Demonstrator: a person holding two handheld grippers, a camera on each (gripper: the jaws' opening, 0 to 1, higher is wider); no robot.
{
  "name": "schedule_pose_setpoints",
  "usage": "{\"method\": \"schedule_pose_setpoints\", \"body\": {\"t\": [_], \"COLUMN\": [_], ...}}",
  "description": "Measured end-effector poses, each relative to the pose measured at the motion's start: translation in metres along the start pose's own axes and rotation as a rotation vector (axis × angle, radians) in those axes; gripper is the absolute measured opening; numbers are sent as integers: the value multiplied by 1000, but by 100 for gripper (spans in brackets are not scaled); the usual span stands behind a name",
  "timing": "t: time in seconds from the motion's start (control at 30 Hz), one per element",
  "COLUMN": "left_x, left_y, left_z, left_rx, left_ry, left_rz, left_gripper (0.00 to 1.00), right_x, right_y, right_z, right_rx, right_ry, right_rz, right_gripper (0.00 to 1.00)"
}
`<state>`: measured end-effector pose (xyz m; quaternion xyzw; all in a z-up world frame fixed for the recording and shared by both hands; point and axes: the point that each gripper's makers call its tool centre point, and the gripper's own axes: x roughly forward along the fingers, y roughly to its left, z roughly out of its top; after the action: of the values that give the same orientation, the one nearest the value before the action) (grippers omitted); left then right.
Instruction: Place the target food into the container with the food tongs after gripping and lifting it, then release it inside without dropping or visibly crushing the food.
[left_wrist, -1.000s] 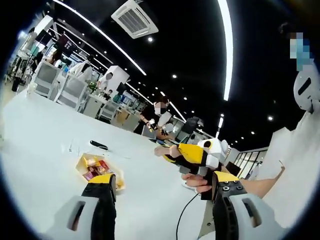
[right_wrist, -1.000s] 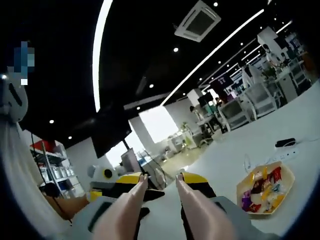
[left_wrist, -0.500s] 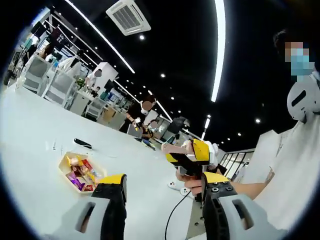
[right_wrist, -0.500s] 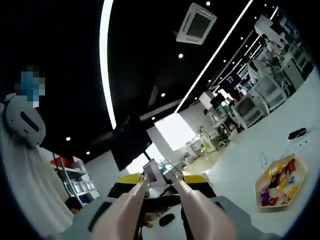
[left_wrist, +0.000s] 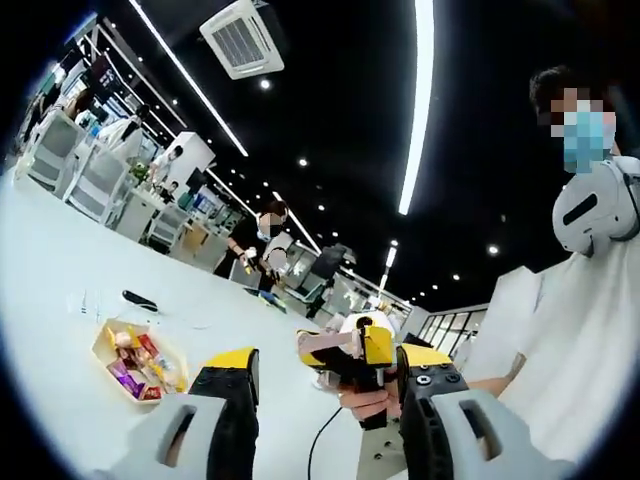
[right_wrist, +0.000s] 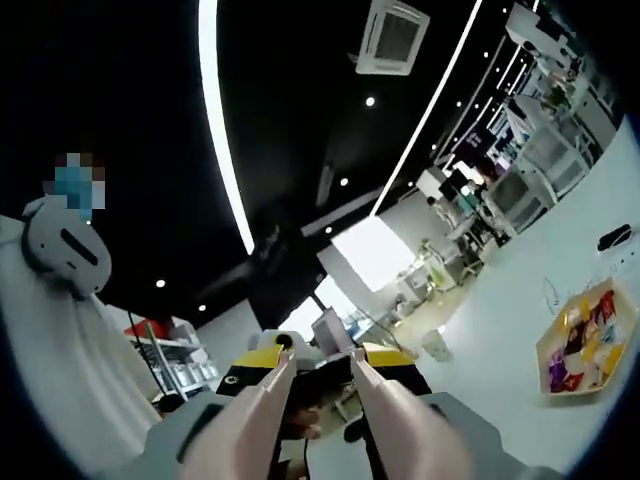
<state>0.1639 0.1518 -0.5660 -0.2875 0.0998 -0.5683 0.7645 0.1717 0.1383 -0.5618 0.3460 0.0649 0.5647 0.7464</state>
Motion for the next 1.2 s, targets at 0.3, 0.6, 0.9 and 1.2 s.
{"method": "schedule_pose_setpoints", "body": {"t": [0.3, 0.6, 0.9, 1.2], "left_x": [-1, 1, -8, -24], "left_y": [-5, -11, -9, -10], "left_z": [-7, -12, -27, -25], "left_rx": [-13, -62, -65, -110], "left_ry": [16, -2, 53, 21], "left_rz": [-29, -59, -39, -29], "left_gripper": [31, 27, 22, 22], "right_x": [0, -3, -5, -4], "right_y": [7, 13, 14, 18], "right_z": [-11, -16, -34, -41], "right_rx": [52, 157, 170, 121], "right_ry": [25, 33, 131, 195], "right_rz": [61, 118, 123, 118], "right_gripper": [28, 28, 26, 25]}}
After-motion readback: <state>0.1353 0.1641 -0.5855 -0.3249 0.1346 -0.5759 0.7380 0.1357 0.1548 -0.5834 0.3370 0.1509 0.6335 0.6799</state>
